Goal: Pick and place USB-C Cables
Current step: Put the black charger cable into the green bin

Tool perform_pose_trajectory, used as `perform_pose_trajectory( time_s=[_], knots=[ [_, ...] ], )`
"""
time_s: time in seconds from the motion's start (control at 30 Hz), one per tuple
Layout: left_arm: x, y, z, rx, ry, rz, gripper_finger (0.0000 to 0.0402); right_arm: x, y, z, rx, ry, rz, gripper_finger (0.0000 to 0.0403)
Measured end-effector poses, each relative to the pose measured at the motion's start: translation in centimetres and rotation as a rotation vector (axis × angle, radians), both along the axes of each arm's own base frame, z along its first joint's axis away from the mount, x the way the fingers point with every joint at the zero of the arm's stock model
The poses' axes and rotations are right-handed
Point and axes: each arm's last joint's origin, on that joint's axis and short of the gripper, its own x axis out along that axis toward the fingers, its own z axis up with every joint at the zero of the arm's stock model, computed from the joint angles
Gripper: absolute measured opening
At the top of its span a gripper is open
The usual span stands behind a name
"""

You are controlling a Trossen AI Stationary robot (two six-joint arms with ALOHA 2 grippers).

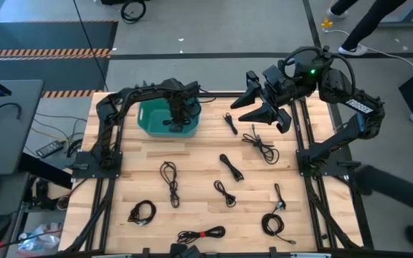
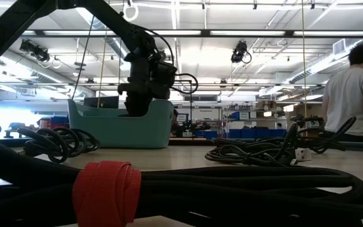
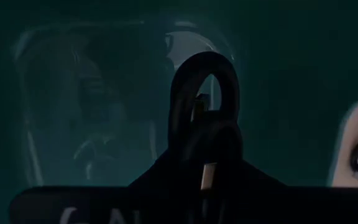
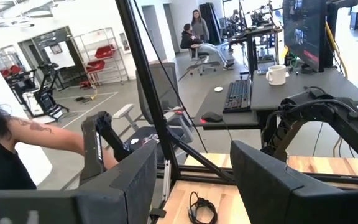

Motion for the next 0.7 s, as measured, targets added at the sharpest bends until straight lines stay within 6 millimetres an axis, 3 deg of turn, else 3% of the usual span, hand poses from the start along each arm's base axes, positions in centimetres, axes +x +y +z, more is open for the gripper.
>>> perform_pose_trajectory(
  time_s=[0.33,0.7],
  knots=[
    [0.5,0.0,-1.9,-0.034,0.037,-0.003,0.005,0.0,0.0,0.0,-0.001,0.0,0.002,0.021],
    [0.4,-0.3,-2.0,-0.07,0.044,0.025,0.005,0.0,0.0,0.0,-0.001,-0.001,0.006,0.021]
  ],
)
